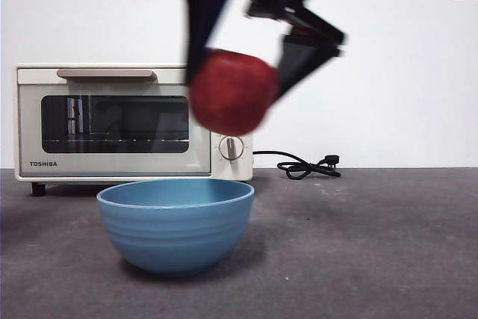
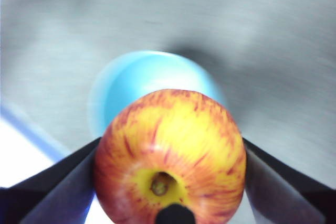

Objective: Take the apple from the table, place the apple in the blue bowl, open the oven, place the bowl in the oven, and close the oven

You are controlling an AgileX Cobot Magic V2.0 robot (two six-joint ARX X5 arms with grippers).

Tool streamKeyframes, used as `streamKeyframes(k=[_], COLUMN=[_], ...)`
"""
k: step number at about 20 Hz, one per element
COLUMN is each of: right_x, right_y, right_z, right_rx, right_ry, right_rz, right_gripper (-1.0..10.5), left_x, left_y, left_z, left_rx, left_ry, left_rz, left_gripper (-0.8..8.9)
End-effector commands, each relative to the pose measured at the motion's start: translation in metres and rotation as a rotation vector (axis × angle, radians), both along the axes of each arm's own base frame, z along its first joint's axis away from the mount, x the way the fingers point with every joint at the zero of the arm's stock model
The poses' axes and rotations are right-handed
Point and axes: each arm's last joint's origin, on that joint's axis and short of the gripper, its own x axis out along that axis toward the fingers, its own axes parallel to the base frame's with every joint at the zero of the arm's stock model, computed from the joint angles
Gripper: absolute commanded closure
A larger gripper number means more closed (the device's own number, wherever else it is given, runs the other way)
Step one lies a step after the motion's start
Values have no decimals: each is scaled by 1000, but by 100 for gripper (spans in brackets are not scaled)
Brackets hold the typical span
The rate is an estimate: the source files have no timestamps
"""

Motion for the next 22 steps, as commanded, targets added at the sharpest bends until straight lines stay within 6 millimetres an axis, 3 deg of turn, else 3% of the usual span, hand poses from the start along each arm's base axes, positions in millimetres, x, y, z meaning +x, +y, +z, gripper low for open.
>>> streamKeyframes(k=[1,9,18,22], right_x=[-1,10,15,14], right_y=[16,43,58,60], right_z=[-6,-55,-101,-103], right_rx=[17,-59,-138,-153], right_ry=[8,82,150,134], right_rz=[-2,10,24,13], right_gripper=[950,949,937,662], left_x=[-1,-1,-1,-1], left_y=[0,0,0,0], left_z=[-1,-1,-1,-1], left_rx=[9,9,10,13], left_ry=[5,11,11,8], left_rz=[-10,-10,-10,-16], left_gripper=[818,818,818,818])
